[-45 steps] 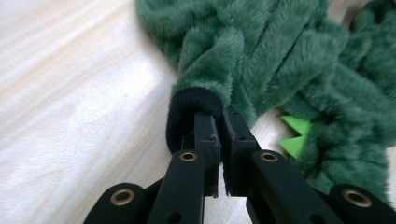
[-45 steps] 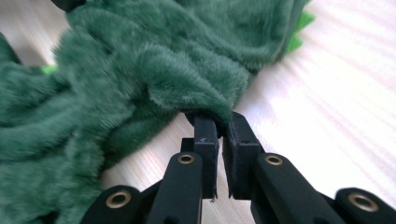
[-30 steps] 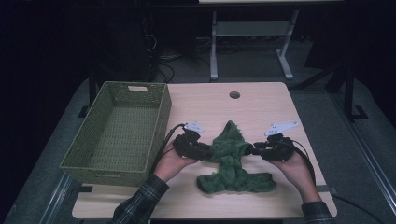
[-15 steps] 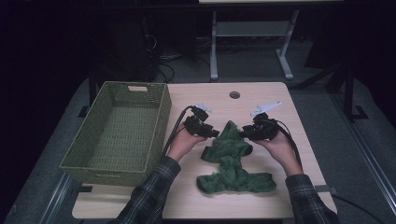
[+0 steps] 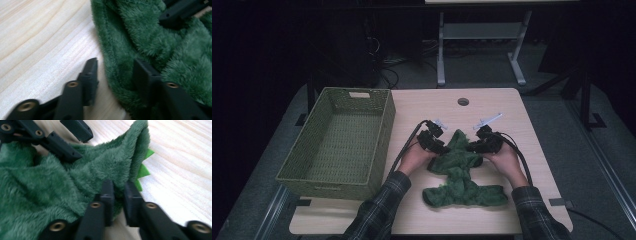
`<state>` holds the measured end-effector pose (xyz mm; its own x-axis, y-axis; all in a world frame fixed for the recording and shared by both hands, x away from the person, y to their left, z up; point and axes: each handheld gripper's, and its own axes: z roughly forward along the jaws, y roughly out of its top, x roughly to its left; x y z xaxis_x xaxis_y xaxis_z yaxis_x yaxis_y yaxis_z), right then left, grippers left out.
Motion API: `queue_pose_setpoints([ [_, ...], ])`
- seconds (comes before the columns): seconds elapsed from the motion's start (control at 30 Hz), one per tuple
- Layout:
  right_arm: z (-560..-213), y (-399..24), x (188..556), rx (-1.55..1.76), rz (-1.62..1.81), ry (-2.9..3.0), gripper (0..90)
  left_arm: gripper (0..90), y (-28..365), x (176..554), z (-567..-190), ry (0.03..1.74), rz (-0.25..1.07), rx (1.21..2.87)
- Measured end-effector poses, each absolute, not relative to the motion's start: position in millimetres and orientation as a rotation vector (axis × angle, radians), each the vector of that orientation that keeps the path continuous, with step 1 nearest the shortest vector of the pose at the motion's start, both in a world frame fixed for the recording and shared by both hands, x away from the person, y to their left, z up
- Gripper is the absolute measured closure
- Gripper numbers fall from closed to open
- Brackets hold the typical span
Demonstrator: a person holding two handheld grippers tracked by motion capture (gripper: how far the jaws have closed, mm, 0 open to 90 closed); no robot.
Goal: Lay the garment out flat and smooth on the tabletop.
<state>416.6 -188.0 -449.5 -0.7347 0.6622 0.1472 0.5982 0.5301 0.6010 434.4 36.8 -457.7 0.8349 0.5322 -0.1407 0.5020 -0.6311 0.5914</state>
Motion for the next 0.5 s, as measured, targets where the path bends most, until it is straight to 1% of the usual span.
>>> queue_pose_setpoints([
  [0.03, -448.1, -187.3, 414.9, 1.087, 0.981, 2.665, 84.4, 75.2, 35.5, 432.3, -457.6, 0.726, 0.084, 2.392],
  [0.07, -448.1, -187.3, 414.9, 1.087, 0.981, 2.665, 84.4, 75.2, 34.5, 431.0, -457.5, 0.709, 0.092, 2.402],
  [0.13, -444.9, -186.0, 412.2, 1.079, 0.991, 2.654, 85.1, 85.7, 33.8, 429.8, -457.7, 0.703, 0.071, 2.404],
  [0.27, -439.2, -186.4, 409.7, 1.059, 1.006, 2.643, 85.4, 87.7, 37.0, 427.6, -452.0, 0.701, 0.076, 2.39],
  [0.33, -429.9, -189.6, 405.9, 1.036, 1.027, 2.616, 85.7, 88.0, 41.0, 425.3, -443.6, 0.718, 0.083, 2.332],
  [0.5, -413.1, -199.0, 397.8, 1.002, 1.052, 2.56, 85.7, 88.1, 54.1, 418.6, -415.8, 0.711, 0.177, 2.245],
])
